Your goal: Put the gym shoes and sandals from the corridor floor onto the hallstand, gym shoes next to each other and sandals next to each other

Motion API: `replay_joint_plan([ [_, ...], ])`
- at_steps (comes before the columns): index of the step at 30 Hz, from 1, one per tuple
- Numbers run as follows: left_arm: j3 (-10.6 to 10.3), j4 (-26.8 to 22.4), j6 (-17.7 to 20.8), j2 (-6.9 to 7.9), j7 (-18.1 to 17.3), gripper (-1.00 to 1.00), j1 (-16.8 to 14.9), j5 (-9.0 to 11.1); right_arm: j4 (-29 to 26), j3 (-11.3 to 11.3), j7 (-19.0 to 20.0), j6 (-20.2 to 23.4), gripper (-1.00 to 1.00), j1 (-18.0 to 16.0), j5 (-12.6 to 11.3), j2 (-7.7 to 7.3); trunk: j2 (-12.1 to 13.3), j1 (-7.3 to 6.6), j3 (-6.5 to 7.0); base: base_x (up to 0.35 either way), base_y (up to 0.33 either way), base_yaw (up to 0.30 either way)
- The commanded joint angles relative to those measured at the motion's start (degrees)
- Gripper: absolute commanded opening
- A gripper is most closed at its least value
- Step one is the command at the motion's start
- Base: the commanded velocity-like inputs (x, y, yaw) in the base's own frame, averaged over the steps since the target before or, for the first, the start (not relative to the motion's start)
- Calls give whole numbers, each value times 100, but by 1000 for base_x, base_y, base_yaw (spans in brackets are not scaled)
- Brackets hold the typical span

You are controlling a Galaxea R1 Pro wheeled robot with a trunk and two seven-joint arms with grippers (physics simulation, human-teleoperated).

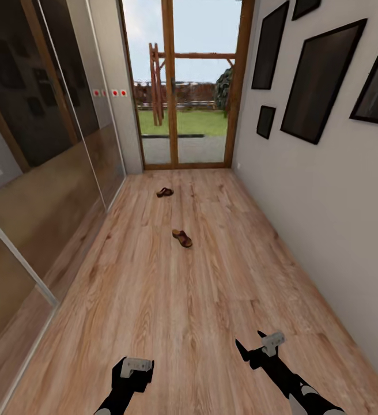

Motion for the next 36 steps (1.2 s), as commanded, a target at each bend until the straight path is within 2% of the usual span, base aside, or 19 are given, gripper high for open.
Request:
replay_joint_plan([
  [1,0,0,0,2,0,100,0,0,0,0,0,0,100,0,0,0,0,0,0,336,112,0],
  [36,0,-1,0,1,0,100,0,-15,-2,0,0,0,100,0,0,0,0,0,0,289,191,0],
])
